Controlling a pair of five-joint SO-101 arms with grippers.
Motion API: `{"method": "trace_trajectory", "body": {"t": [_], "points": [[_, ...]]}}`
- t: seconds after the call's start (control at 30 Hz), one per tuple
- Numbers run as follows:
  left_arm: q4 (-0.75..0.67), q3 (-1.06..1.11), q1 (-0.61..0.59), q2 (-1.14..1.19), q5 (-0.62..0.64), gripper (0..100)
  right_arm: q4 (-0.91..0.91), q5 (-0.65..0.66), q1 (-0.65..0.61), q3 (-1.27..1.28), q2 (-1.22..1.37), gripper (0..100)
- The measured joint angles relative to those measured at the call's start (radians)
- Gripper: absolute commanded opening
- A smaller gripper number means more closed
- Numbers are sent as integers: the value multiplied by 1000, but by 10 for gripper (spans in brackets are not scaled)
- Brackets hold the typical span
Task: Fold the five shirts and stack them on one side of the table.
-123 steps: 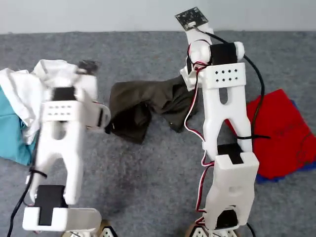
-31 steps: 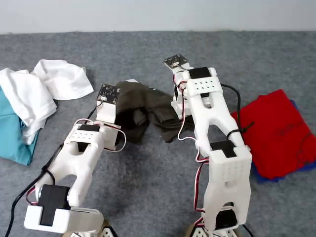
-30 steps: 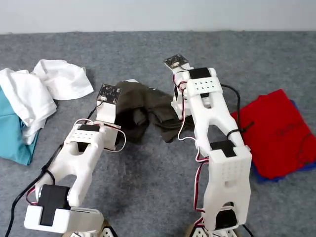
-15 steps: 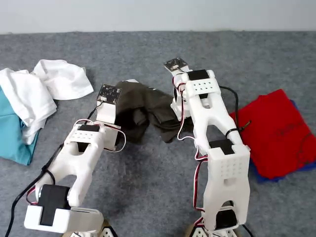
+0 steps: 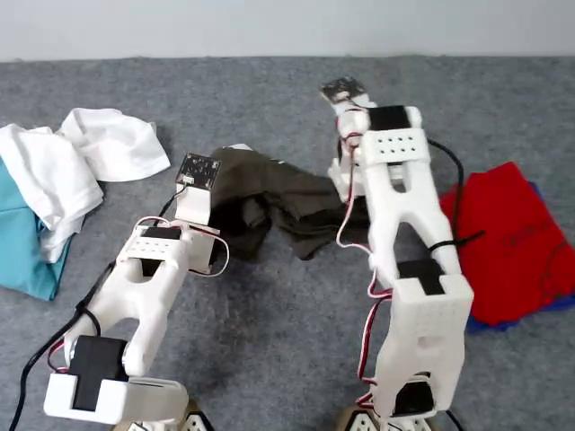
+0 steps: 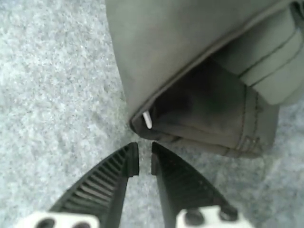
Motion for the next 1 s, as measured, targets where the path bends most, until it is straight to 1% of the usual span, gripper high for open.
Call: {"method": "trace_trajectory", "body": {"t": [0.2,0.3,0.37,0.47,0.53,0.7,1.0], "points": [[0,0,0,0,0,51,14,0,92,0,48,10],[0,0,0,0,0,51,14,0,104,0,57,16],[0,0,0,0,0,51,15,0,101,0,61,64],[0,0,0,0,0,51,15,0,97,0,77,184],[0,0,0,0,0,51,15,0,98,0,95,223],[0,0,0,0,0,51,26,-12,68,-2,138,204],[0,0,0,0,0,51,26,-41,5,-6,146,205]]}}
